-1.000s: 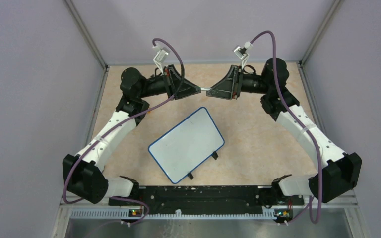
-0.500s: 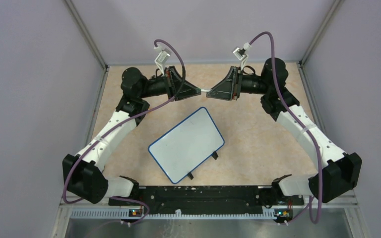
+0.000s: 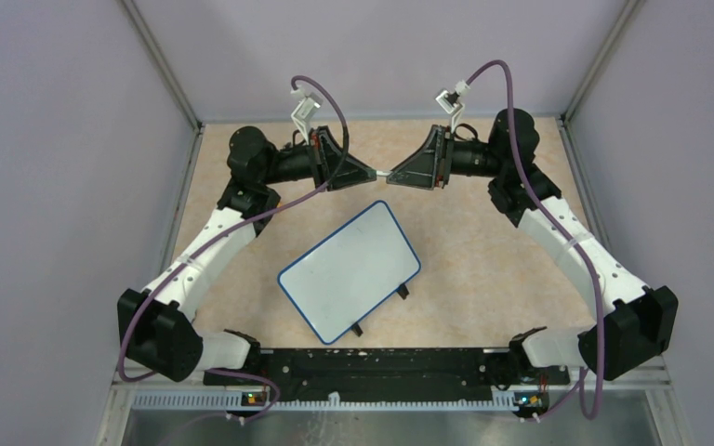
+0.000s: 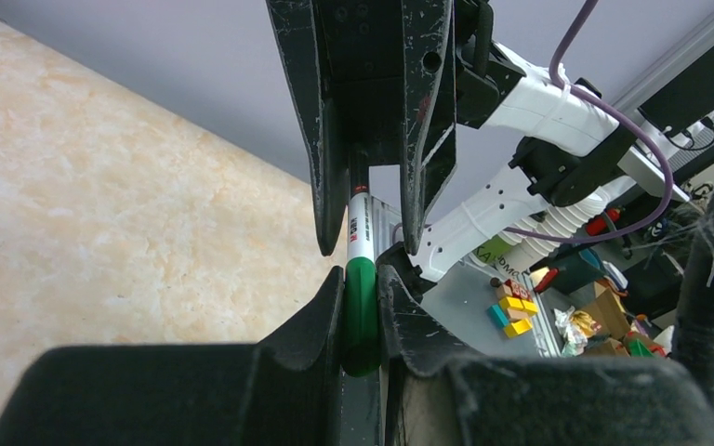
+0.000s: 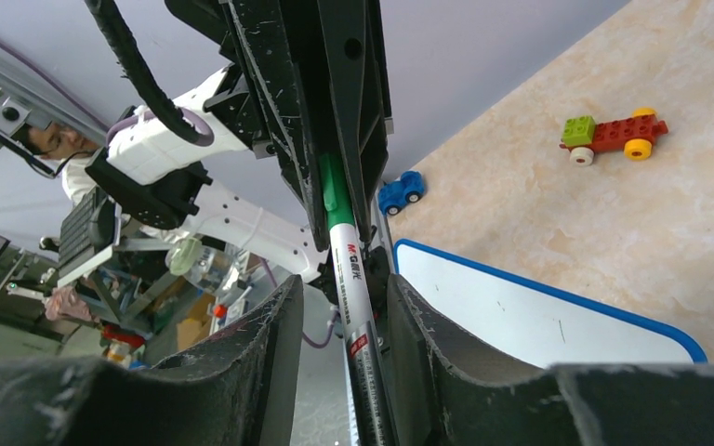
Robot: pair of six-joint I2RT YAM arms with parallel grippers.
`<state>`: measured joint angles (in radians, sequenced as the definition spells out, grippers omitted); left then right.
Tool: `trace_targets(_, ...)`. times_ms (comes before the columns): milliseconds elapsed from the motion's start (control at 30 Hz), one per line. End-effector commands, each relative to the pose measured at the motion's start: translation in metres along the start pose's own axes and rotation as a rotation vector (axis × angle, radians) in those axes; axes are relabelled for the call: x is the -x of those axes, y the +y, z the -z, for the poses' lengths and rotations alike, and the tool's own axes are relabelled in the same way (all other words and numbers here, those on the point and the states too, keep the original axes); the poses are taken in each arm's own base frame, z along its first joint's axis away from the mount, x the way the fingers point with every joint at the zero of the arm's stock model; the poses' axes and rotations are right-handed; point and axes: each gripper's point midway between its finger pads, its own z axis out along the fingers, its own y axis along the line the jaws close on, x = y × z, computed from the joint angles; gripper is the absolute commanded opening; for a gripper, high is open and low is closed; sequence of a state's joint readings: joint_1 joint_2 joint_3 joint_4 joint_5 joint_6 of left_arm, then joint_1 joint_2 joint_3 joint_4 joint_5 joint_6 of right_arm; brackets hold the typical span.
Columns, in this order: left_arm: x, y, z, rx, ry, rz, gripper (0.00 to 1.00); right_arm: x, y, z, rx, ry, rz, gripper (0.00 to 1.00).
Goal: Write a sentence on the whiteboard
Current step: Open the whiteboard marker from the pen cap.
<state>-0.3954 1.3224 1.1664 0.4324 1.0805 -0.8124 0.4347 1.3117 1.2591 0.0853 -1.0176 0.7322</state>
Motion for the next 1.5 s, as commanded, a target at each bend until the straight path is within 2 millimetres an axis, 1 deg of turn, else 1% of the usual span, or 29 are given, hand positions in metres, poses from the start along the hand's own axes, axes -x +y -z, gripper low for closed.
trace_targets(0, 0.003, -0.008, 0.001, -0.025, -0.022, -0.014, 0.0, 0.017, 0.025, 0.001, 0.044, -0.037, 0.092, 0.37)
trace_targets(200, 0.003, -0.005, -0.002, -0.015, -0.041, 0.008, 0.0, 0.022, 0.026, 0.0, 0.048, -0.049, 0.089, 0.31)
trace_targets(333, 0.005, -0.002, -0.003, -0.005, -0.061, 0.027, 0.0, 0.023, 0.025, -0.001, 0.049, -0.052, 0.084, 0.31)
trace_targets(533, 0.004, 0.0, -0.002, 0.003, -0.089, 0.07, 0.0, 0.023, 0.025, -0.002, 0.047, -0.054, 0.078, 0.31)
trace_targets(633, 0.005, 0.001, -0.001, 0.001, -0.107, 0.079, 0.0, 0.022, 0.025, -0.002, 0.05, -0.053, 0.072, 0.34)
trace_targets(800, 0.007, 0.003, 0.003, 0.016, -0.11, 0.069, 0.0, 0.019, 0.025, 0.0, 0.048, -0.051, 0.068, 0.36)
trace_targets(1200, 0.016, 0.002, 0.007, 0.016, -0.14, 0.063, 0.0, 0.017, 0.023, 0.002, 0.046, -0.05, 0.056, 0.36)
trace_targets(1467, 0.017, 0.002, 0.007, 0.011, -0.148, 0.07, 0.0, 0.016, 0.021, 0.002, 0.04, -0.051, 0.051, 0.37)
